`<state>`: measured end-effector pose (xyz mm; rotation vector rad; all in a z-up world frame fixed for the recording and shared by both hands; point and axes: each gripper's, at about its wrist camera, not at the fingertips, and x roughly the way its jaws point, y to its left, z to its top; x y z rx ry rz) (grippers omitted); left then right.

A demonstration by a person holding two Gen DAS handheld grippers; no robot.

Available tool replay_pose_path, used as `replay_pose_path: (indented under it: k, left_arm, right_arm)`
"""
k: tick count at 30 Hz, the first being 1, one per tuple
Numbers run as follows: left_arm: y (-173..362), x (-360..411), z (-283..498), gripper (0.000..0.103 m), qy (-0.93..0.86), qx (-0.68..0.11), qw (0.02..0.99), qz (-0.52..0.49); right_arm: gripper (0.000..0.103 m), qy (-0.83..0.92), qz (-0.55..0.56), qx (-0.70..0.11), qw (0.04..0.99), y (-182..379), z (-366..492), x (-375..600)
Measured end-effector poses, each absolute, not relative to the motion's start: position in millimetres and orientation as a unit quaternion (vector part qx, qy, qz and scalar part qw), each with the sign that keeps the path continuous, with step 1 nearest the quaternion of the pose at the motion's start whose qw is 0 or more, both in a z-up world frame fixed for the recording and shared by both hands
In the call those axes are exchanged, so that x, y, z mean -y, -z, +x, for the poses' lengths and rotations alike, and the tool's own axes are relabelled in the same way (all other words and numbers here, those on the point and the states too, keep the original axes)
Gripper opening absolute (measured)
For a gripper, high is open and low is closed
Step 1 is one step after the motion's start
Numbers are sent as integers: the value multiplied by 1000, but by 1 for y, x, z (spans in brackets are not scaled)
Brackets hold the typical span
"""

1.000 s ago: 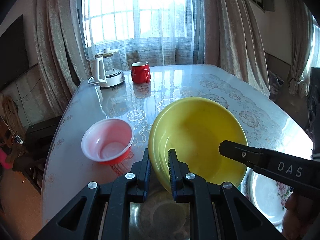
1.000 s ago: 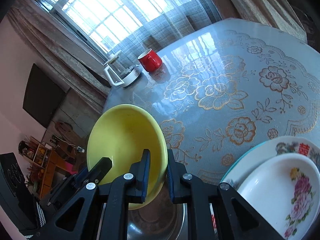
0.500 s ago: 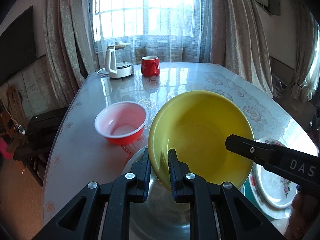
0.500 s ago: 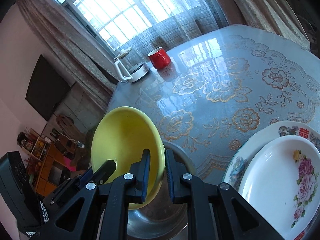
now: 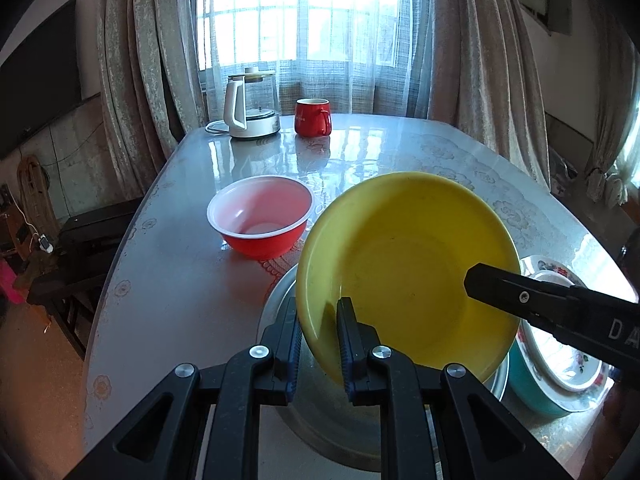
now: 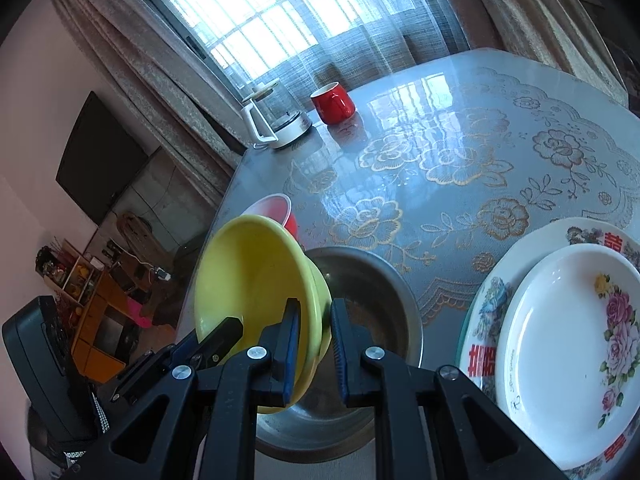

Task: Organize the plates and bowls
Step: 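Lift the yellow bowl with both grippers and lower it into the steel bowl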

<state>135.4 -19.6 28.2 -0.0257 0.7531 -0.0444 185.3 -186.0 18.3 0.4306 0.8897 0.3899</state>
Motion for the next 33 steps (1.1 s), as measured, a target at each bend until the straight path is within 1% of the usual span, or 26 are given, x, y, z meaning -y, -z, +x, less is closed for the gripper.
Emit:
replay_pose_path:
  k: [7,16,22,33]
  left_arm:
    - [-22,15,131,18,19,-372,928,-18]
    - [-10,15,129,18,19,-391,920,-15]
    - [-1,22,136,18,16,-406,914,2]
    - [2,33,144,18,5,-399,916,35]
  right_arm:
    - [17,-188,199,-428,861,-15,177,183]
    - [17,-190,198,-445,853,-5,172,181]
    - [17,-181,195,-456,849,2,171,183]
    - [18,-163,187,-472,846,6,178,183]
